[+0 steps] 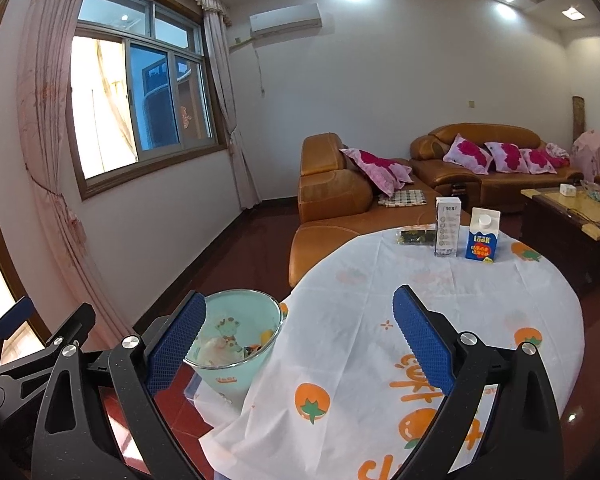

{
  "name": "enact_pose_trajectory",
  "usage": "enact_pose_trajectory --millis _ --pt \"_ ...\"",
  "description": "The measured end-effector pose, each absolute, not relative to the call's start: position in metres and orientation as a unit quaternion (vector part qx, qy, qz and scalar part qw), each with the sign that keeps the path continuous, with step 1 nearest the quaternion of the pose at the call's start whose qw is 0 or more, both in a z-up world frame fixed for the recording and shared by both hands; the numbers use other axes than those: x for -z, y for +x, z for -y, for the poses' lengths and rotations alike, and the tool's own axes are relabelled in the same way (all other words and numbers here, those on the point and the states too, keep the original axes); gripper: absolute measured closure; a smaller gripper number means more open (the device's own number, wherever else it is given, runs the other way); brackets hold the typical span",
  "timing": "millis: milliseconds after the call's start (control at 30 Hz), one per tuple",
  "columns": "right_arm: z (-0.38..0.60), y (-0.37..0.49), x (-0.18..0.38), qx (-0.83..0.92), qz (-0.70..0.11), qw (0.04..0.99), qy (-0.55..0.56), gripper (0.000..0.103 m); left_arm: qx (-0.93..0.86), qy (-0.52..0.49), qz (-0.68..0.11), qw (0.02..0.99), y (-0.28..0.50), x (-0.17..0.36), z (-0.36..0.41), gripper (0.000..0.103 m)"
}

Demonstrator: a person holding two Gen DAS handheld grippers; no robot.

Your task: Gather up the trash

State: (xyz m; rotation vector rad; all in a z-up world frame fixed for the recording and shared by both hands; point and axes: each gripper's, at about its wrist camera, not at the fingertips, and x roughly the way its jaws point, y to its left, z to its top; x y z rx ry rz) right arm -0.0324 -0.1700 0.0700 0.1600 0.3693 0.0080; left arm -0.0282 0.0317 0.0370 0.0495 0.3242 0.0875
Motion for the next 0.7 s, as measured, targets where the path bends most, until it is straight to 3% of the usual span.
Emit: enact_pose_trajectory --millis 700 --pt "0.1688 -0.0365 -0.0686 0.0 -0.181 0.98 0.085 0.01 -0.041 0.021 -0.161 0.986 -0.0279 -0.0397 -0.0311 0.006"
